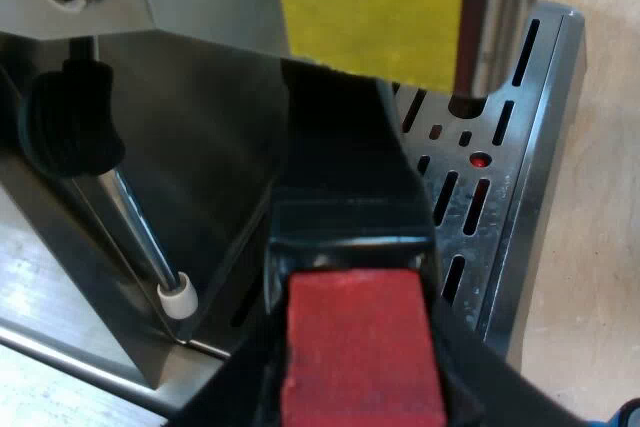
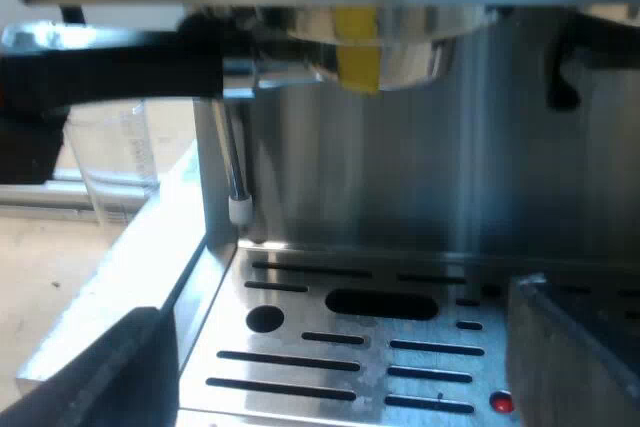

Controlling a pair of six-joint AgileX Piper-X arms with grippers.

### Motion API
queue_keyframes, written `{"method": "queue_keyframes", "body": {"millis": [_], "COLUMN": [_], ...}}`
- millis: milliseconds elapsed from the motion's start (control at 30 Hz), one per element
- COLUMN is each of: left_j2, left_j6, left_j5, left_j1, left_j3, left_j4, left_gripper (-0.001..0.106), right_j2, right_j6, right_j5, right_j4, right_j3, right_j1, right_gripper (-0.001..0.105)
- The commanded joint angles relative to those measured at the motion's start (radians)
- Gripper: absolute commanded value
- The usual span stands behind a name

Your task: Put the handle in the coffee machine

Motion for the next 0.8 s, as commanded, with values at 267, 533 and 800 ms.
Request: {"method": "queue_keyframes", "body": {"millis": [267,533,800], "left_j2": [-0.034,-0.034,-0.034], "left_j6": [-0.005,-0.005,-0.005], "left_j5": [0.389,0.376,0.376], "left_j1": [-0.008,-0.008,-0.008], "left_j3": [-0.036,-0.036,-0.036], "left_j4": [-0.050,-0.025,-0.025], "left_gripper": [0.000,0.000,0.000], "right_j2": [0.066,0.138,0.184], "right_j6": [-0.012,-0.012,-0.015], "right_j5": [-0.029,-0.038,-0.104], "right_j4": [-0.001,-0.062,-0.118], "right_j3": [0.004,0.004,0.004], "right_j1": [-0.056,-0.097,-0.163], "right_gripper": [0.069,0.069,0.069]}}
